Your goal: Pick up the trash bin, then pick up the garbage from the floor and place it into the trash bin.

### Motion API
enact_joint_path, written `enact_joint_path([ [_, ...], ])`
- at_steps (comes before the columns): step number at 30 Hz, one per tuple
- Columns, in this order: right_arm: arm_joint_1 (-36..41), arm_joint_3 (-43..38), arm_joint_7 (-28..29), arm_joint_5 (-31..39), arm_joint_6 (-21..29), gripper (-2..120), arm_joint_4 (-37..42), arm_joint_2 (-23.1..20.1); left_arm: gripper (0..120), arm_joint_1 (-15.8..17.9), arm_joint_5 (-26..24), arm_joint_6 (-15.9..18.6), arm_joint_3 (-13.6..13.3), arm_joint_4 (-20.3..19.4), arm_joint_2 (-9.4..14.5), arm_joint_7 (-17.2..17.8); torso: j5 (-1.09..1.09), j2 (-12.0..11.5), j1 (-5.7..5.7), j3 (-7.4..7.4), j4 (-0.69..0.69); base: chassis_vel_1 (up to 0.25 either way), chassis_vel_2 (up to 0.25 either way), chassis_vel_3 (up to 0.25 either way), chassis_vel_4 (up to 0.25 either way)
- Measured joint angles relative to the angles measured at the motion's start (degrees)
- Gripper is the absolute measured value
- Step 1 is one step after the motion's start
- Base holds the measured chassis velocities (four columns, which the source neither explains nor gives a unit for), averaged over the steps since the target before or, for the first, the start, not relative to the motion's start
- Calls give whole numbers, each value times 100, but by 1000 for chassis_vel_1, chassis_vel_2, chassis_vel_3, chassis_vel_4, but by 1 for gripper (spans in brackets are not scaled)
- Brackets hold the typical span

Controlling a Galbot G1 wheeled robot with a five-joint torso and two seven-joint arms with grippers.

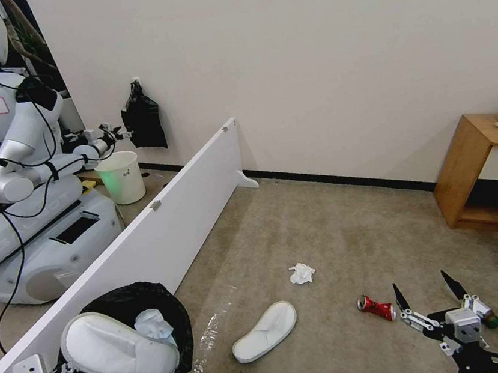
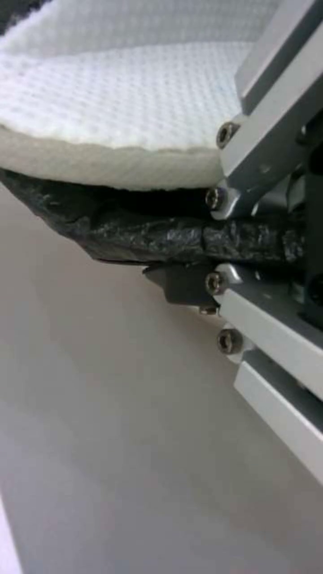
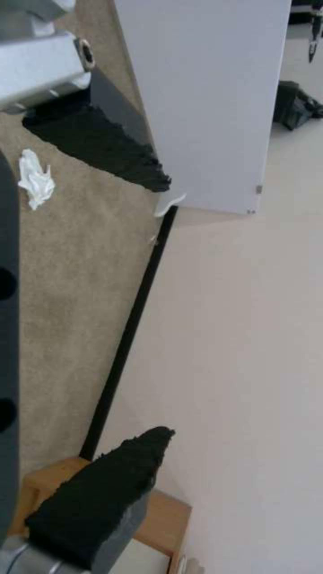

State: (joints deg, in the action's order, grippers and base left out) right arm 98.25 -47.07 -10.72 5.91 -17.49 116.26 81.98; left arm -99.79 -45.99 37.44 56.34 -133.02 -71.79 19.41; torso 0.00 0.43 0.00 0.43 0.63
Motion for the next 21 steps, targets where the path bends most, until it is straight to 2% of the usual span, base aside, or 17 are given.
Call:
enact_joint_path([
  [9, -13, -4, 0, 10, 8, 100, -17, -9, 2, -4, -57, 58, -86, -48, -1, -5, 0, 0, 0, 0, 0, 0, 0, 0, 0],
  [21, -66, -6, 2, 35, 26, 100, -60, -19, 2, -52, -793, 358, -141, -218, 13, 214, 0, 0, 0, 0, -1, 0, 0, 0, 0],
])
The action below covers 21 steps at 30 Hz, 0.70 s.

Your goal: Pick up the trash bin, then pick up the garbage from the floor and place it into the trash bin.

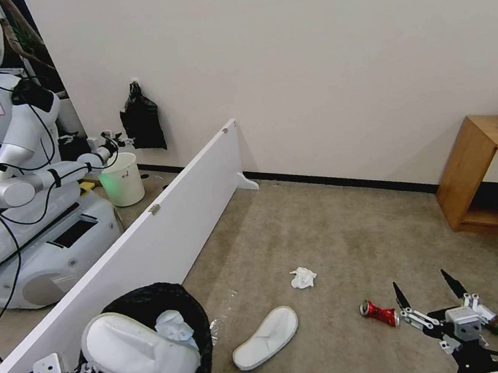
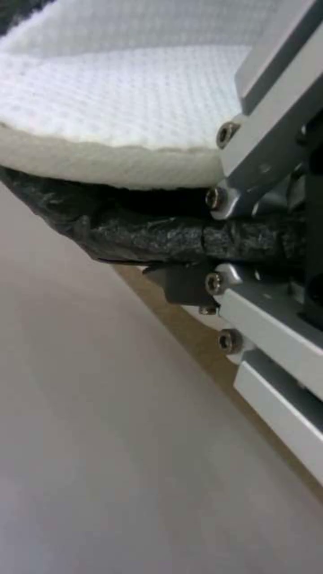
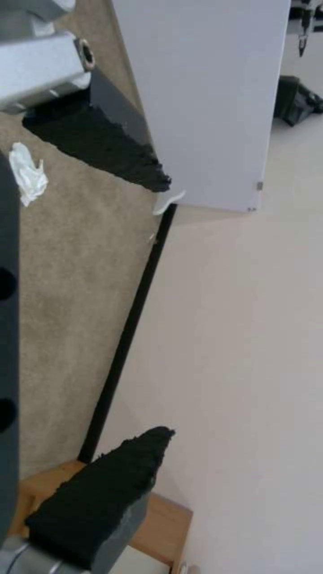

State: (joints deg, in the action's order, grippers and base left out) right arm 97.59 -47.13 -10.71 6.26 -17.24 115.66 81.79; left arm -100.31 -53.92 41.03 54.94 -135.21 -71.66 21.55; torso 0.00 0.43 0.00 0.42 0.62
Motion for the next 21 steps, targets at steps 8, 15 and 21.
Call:
enact_joint_path([
  [8, -23, 3, 0, 5, 14, 100, -12, -4, 2, -2, -284, 112, 10, -84, 10, 132, 0, 0, 0, 0, 0, 0, 0, 0, 0],
  [15, -43, 13, 0, 6, 22, 100, -30, -1, 2, -25, -366, 121, 17, -153, 2, 179, 0, 0, 0, 0, 0, 0, 0, 0, 0],
  [21, -44, 17, -1, 6, 27, 100, -32, 2, 2, -34, -367, 121, 20, -161, -5, 180, 0, 0, 0, 0, 0, 0, 0, 0, 0],
])
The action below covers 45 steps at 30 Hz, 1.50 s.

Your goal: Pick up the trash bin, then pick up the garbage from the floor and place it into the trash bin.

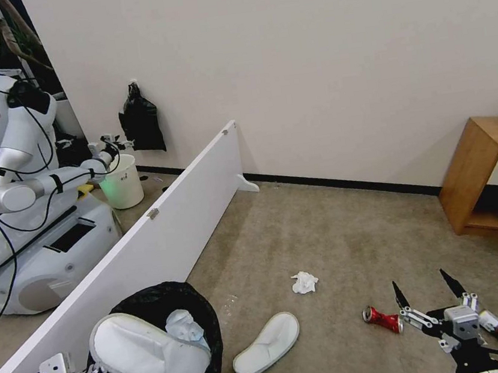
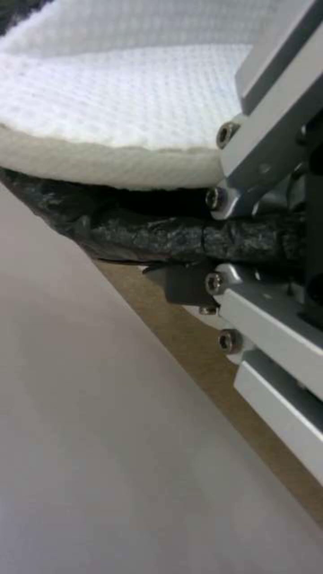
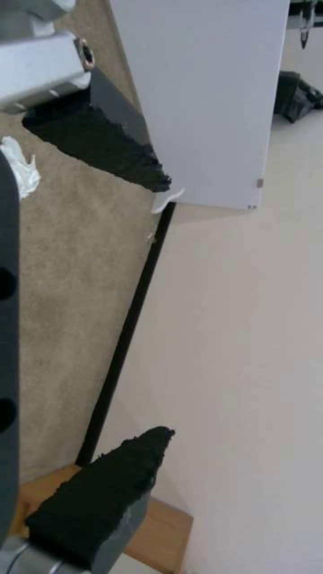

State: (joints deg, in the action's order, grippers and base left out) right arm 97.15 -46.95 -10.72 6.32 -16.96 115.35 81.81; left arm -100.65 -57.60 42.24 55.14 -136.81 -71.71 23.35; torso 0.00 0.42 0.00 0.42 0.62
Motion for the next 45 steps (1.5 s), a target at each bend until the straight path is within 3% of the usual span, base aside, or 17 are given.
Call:
enact_joint_path([
  [45, -26, 69, 13, 49, 27, 100, -29, -79, 2, -72, -129, -11, -34, -140, -79, 48, 0, 0, 0, 0, 0, 0, 0, 0, 0],
])
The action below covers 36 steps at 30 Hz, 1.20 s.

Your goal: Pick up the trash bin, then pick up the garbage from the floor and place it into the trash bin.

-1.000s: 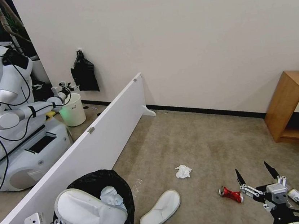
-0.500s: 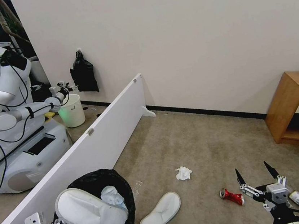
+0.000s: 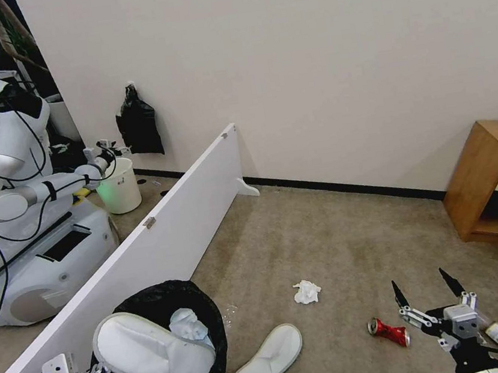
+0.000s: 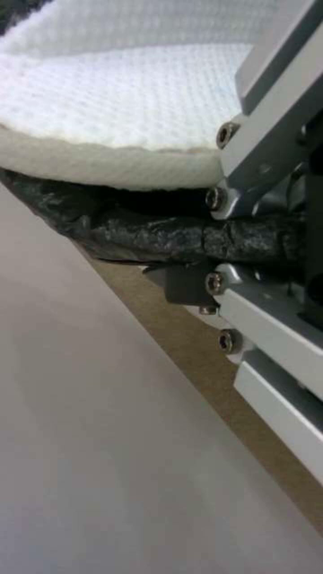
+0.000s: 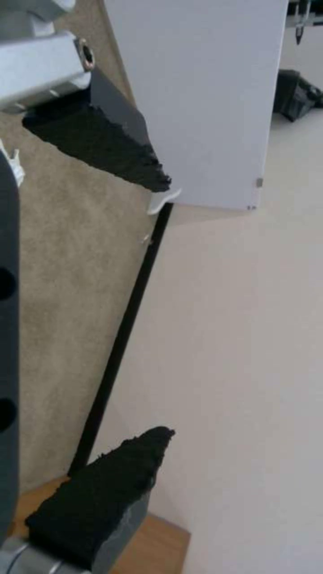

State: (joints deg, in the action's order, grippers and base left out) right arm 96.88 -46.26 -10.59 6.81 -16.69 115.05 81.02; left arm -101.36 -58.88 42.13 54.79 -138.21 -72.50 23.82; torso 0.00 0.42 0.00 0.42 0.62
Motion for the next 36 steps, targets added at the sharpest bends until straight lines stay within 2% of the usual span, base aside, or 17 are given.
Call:
enact_joint_path([
  [8, -76, 96, 39, 76, 21, 100, -120, -101, 2, -25, -2, 0, 7, -40, -52, 24, 0, 0, 0, 0, 1, 0, 0, 0, 0],
  [12, -240, 241, -67, 259, 166, 100, -322, -295, 2, -50, -5, 0, 7, -98, -99, 55, 1, 0, 0, 0, 2, 0, 0, 0, 0],
  [14, -533, 387, -230, 410, 400, 100, -610, -588, 2, -75, -8, 0, 26, -153, -121, 72, 1, 0, 0, 0, -1, 0, 0, 0, 0],
  [18, -740, 520, -404, 581, 478, 100, -818, -876, 2, -92, -8, 0, 55, -192, -135, 84, 1, 0, 0, 0, 0, 0, 0, 0, 0],
  [20, -1086, 859, -507, 641, 570, 100, -1202, -1492, 2, -122, -9, 0, 98, -276, -175, 106, 1, 0, 0, 0, -1, 0, 0, 0, 0],
  [21, -1086, 859, -507, 641, 570, 100, -1202, -1492, 2, -122, -9, 0, 98, -276, -175, 106, 1, 0, 0, 0, -1, 0, 0, 0, 0],
  [24, -1384, 1354, -461, 860, 778, 100, -1553, -1918, 2, -155, 7, 0, 106, -354, -252, 136, 2, 0, 0, 0, 0, 0, 0, 0, 0],
  [28, -1606, 1714, -399, 1155, 936, 100, -1755, -2007, 2, -180, 51, 0, 106, -400, -309, 154, -1, 0, 0, 0, 0, 0, 0, 0, 0],
  [32, -1890, 2208, -193, 1672, 1196, 100, -1916, -1935, 2, -224, 96, 1, 107, -479, -357, 170, 0, 0, 0, 1, 0, 0, 0, 0, 0],
  [36, -2058, 2504, -90, 1851, 1299, 100, -2049, -1856, 2, -253, 130, 1, 113, -507, -385, 177, 0, 0, 0, 1, 0, 0, 0, 0, 0],
])
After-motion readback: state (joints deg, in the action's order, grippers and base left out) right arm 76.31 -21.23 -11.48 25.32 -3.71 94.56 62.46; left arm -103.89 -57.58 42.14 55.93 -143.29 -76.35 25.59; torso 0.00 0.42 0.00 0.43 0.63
